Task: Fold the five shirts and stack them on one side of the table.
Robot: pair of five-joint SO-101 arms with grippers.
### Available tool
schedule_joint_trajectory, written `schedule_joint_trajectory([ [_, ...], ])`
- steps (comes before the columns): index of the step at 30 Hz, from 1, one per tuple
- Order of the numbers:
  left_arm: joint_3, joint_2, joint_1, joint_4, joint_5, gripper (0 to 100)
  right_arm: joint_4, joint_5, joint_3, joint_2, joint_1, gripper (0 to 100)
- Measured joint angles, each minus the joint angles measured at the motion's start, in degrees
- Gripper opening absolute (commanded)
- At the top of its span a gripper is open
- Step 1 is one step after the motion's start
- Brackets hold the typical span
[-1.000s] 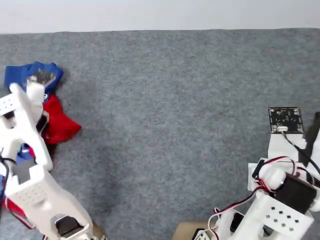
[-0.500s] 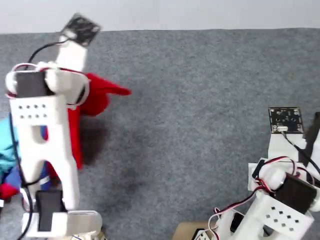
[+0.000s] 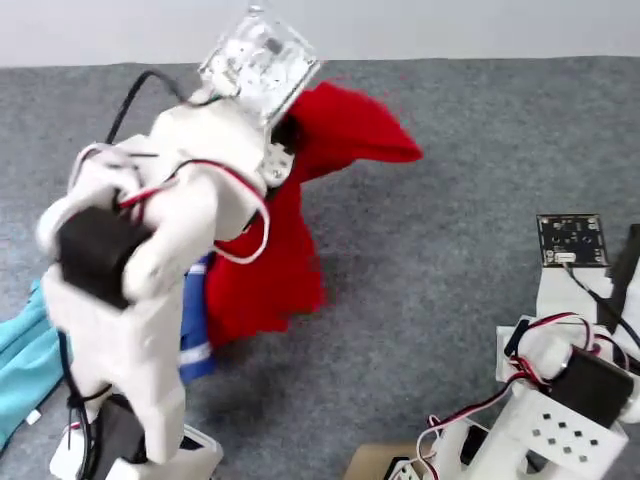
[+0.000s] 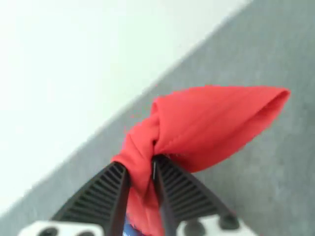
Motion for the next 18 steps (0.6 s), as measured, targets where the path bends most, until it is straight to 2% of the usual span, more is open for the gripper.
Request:
schedule_joint_trajectory([
  [3,-3.52,-1.05,0.0,0.0,0.0,0,0.0,0.0,0.0,0.0,0.0,0.9],
  [10,-4.84,-1.41,-8.26,0.26,-0.26,0,0.0,0.0,0.0,0.0,0.0,0.9],
  [18,-8.79,-1.41,-10.64,1.49,-0.26,0,0.0,0.0,0.0,0.0,0.0,0.9],
])
